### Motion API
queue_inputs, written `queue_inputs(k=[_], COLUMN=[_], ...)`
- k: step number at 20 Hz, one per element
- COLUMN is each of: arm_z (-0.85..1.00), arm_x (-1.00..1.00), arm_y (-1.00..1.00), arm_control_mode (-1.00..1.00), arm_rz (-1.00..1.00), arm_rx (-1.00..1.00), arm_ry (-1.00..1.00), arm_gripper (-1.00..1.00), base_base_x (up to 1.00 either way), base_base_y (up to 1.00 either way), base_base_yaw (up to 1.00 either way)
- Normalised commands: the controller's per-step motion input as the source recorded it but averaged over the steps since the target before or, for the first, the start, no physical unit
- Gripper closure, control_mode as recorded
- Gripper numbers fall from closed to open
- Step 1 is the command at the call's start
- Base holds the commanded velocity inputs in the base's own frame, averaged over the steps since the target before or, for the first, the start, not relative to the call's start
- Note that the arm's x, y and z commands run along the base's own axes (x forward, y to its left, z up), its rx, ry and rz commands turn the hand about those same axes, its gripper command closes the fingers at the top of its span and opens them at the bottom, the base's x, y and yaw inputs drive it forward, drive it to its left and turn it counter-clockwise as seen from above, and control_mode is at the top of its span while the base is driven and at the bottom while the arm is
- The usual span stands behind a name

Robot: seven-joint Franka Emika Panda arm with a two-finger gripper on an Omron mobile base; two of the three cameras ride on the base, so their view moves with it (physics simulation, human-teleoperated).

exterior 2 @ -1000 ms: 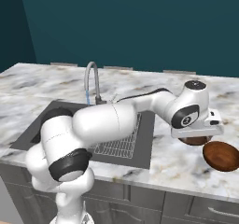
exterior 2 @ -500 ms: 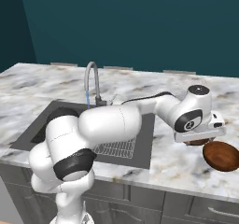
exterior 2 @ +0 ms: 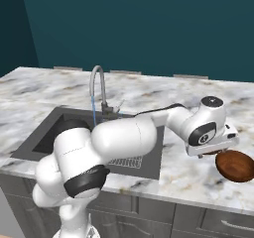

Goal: Rinse each bowl for a few seconds and place them down in the sink or on the counter.

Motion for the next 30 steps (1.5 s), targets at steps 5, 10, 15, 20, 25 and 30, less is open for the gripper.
queue_inputs(k=[5,10,15,20,25,30], arm_z=[-0.16,-0.19,-0.15,-0.15,-0.14,-0.13], arm_x=[0.04,0.03,0.03,0.06,0.02,0.04], arm_y=[-0.09,-0.08,-0.02,0.00,0.00,-0.04], arm_control_mode=[-1.00,-1.00,-1.00,-1.00,-1.00,-1.00], arm_rz=[0.07,0.06,0.02,-0.01,-0.01,0.00], arm_rx=[0.00,-0.01,-0.02,-0.02,-0.02,-0.01], arm_ry=[0.00,0.00,0.01,0.02,0.02,0.00], arm_gripper=[-1.00,-1.00,-1.00,-1.00,-1.00,-1.00], base_base_x=[0.00,0.00,0.00,0.00,0.00,0.00], base_base_y=[0.00,0.00,0.00,0.00,0.00,0.00], base_base_yaw=[0.00,0.00,0.00,0.00,0.00,0.00])
